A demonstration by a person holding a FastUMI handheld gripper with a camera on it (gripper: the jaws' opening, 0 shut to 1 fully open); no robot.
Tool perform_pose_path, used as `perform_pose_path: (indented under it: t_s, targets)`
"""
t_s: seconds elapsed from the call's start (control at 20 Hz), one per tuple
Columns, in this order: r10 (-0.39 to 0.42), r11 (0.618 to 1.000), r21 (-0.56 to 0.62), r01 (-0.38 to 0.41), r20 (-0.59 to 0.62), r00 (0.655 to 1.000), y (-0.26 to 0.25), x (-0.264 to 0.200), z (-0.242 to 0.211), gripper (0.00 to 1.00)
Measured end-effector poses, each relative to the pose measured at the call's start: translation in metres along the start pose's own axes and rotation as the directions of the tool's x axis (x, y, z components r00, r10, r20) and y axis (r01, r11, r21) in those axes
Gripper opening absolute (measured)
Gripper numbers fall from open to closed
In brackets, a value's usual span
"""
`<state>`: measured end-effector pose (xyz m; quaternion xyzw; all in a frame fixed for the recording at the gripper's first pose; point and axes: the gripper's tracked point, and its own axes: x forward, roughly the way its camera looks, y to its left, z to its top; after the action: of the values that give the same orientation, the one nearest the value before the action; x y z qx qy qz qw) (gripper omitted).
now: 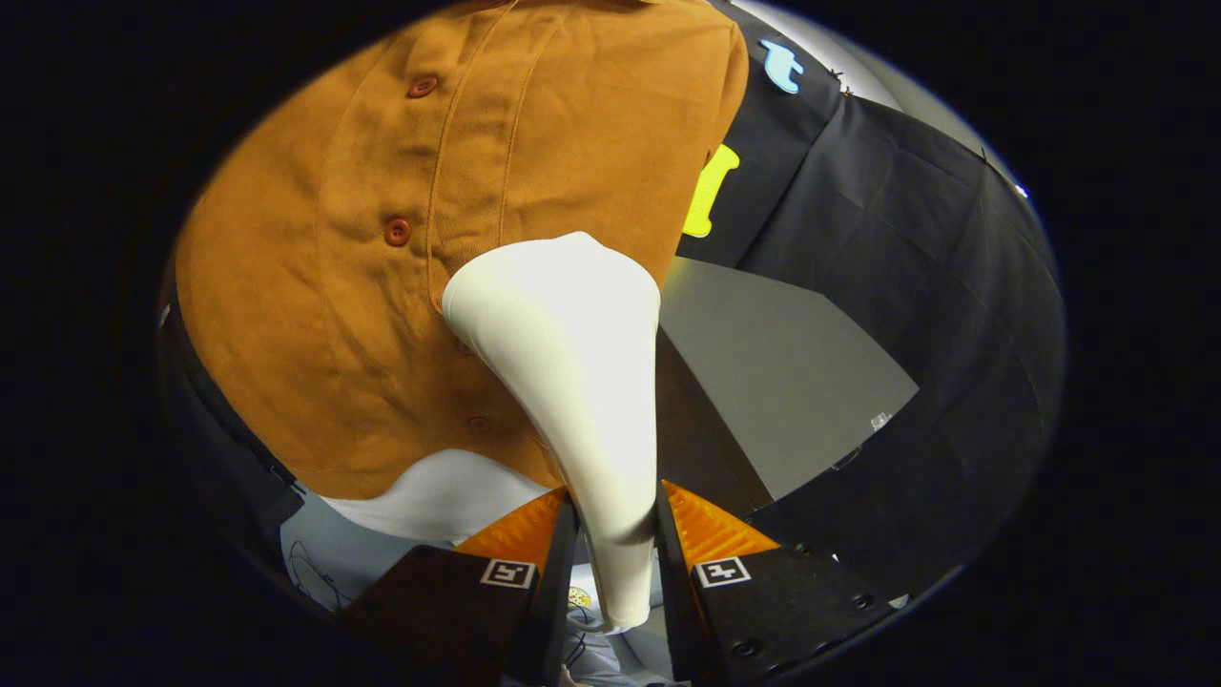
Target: Iron the clothes twice with a garment steamer, once on the left side and once on the right side.
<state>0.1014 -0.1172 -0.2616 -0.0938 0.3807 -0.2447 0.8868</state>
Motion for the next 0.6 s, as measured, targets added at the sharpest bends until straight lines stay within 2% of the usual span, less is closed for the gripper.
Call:
perform_pose_path:
  t_s: [0.2,0.45,0.6]
  targets:
    - [0.052,0.997,0.04,-0.059,0.154,0.987,0.006,-0.047,0.054,0.46]
    - [0.141,0.989,0.0,-0.15,0.354,0.925,0.042,-0.105,0.125,0.46]
    - [0.191,0.98,-0.034,-0.194,0.406,0.894,0.068,-0.12,0.149,0.46]
